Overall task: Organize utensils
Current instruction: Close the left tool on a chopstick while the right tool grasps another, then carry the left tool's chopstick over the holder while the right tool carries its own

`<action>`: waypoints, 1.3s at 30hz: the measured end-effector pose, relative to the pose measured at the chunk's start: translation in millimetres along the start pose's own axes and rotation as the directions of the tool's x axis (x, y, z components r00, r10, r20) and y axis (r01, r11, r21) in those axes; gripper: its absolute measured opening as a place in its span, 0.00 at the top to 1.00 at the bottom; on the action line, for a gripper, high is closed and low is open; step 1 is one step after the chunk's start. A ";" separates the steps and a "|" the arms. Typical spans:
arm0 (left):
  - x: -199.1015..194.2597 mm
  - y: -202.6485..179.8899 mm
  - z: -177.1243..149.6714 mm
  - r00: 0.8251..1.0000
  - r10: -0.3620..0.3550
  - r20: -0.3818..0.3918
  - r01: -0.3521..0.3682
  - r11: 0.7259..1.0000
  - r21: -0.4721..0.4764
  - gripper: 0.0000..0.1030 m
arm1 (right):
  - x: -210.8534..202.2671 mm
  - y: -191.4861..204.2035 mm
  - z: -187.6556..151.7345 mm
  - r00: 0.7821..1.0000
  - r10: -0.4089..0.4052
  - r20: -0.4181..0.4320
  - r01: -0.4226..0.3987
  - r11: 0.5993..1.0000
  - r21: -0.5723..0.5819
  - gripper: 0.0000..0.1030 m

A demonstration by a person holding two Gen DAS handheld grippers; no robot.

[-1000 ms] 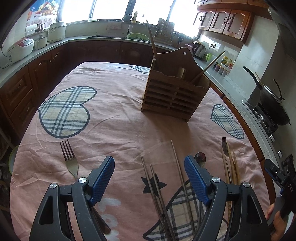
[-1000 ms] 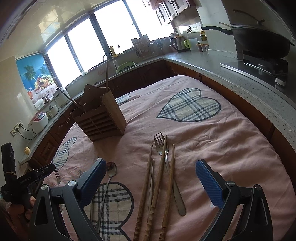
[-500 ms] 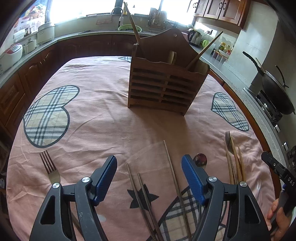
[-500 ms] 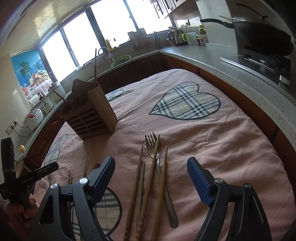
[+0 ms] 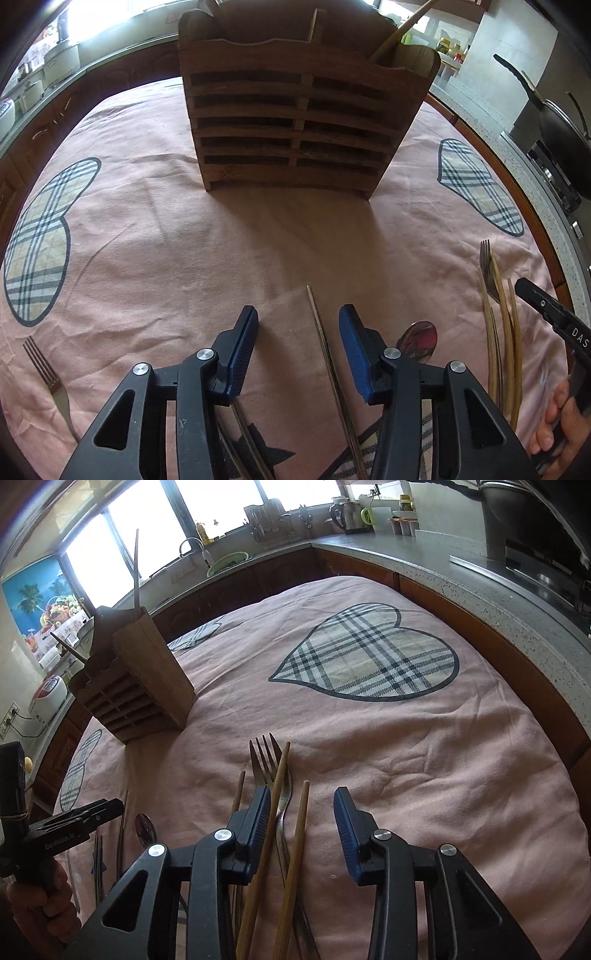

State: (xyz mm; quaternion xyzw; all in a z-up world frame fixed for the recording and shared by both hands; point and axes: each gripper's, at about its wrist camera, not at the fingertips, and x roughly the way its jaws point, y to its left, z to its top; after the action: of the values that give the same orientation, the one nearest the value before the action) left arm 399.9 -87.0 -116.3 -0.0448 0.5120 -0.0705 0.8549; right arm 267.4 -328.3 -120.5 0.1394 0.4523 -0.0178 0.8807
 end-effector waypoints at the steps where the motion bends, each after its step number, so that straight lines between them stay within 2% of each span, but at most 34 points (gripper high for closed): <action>1: 3.5 -2.1 2.1 1.000 0.008 0.001 -0.008 1.000 0.009 0.60 | 3.2 -0.5 1.2 1.000 -0.005 -0.006 0.004 1.000 -0.003 0.66; 3: 8.0 -7.6 4.8 1.000 0.026 0.003 -0.027 0.999 0.036 0.62 | 9.1 -1.3 2.6 1.000 -0.004 -0.019 0.004 1.000 -0.004 0.69; 5: 11.1 -11.1 6.3 0.999 0.035 0.005 -0.035 0.998 0.052 0.74 | 14.5 -1.3 3.7 0.999 -0.009 -0.032 0.008 1.000 -0.011 0.70; 7: 11.7 -14.4 6.0 1.000 0.028 0.003 -0.028 0.997 0.068 0.89 | 19.5 -0.9 3.0 0.999 -0.007 -0.046 0.006 1.000 -0.016 0.76; 8: 12.6 -16.0 5.9 1.000 0.021 0.001 -0.021 0.997 0.073 0.92 | 21.6 -0.2 2.9 0.999 -0.008 -0.049 0.007 1.000 -0.018 0.81; 11: 13.6 -17.7 5.8 1.000 0.006 0.003 -0.007 0.997 0.077 0.93 | 22.5 -0.8 3.2 0.999 -0.012 -0.046 0.011 1.000 -0.021 0.93; 14: 4.3 -12.7 2.7 0.999 -0.032 0.010 0.032 0.998 0.055 0.95 | 17.4 1.9 4.3 0.999 -0.001 -0.037 0.000 1.000 -0.028 0.94; 20: -32.7 -5.8 -5.9 0.992 -0.102 0.075 0.100 0.995 0.031 0.97 | -13.3 11.1 5.4 0.999 0.034 0.028 -0.033 0.999 -0.029 0.95; 30: -117.1 21.7 -32.7 0.963 -0.182 0.200 0.185 0.983 0.003 0.97 | -70.3 37.0 5.7 0.987 0.094 0.129 -0.086 0.994 -0.070 0.96; 39: -179.6 40.6 -56.3 0.935 -0.210 0.286 0.216 0.976 0.010 0.97 | -107.6 61.8 8.9 0.971 0.133 0.197 -0.111 0.987 -0.118 0.96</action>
State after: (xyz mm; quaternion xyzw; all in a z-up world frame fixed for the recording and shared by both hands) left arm 269.7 -17.3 7.1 -0.1190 0.3764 -0.1499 0.9065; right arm 220.6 -281.5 -15.2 0.1171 0.3504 0.0462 0.9281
